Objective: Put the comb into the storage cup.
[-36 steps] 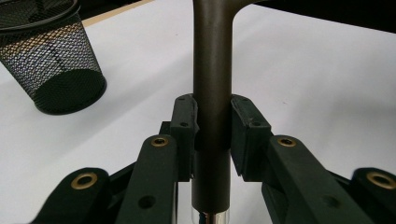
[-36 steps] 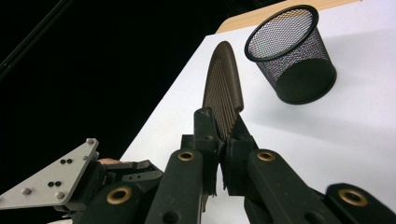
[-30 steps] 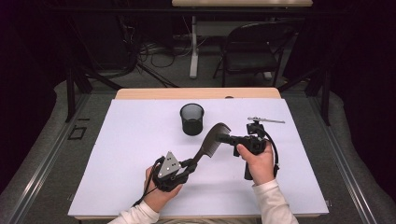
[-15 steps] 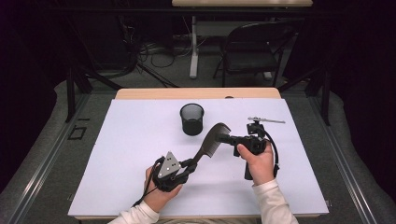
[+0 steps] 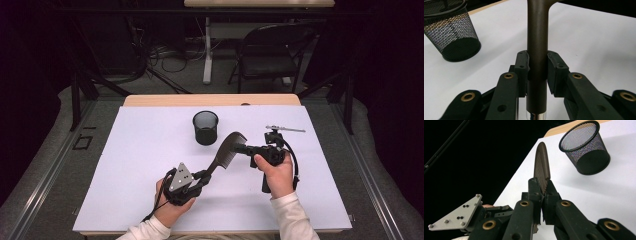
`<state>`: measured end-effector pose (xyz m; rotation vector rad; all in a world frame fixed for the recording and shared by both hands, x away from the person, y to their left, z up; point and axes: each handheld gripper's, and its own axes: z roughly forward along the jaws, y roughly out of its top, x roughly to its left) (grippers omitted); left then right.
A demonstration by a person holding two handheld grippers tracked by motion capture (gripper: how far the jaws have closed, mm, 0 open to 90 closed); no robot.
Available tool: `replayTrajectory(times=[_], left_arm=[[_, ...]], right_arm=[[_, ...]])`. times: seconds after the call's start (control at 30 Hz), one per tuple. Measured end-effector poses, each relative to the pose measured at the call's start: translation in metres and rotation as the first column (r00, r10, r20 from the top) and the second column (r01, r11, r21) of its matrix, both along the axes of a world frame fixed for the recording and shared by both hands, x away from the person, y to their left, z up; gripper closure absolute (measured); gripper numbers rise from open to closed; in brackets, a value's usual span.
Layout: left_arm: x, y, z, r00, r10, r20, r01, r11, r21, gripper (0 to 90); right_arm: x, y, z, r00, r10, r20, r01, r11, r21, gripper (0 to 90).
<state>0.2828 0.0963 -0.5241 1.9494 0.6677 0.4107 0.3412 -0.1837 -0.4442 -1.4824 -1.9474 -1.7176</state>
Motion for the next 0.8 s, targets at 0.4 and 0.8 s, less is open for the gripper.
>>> replayTrajectory(times=[0.4,0.8], left_arm=[[-0.0002,-0.0001,-0.0003,1.0,0.002,0.001,-0.002,1.0,0.0,72.5],[-0.0003,0.0003,0.0001,1.0,0.005,0.008,-0.005,1.0,0.0,72.3]], right_arm=[[0.001,-0.0007,-0.0016,0.9999,0.011,-0.007,-0.011,1.0,0.024,88.0],[0.0015,-0.0015,-0.002,0.9999,0.016,-0.006,-0.015,0.999,0.037,88.0]])
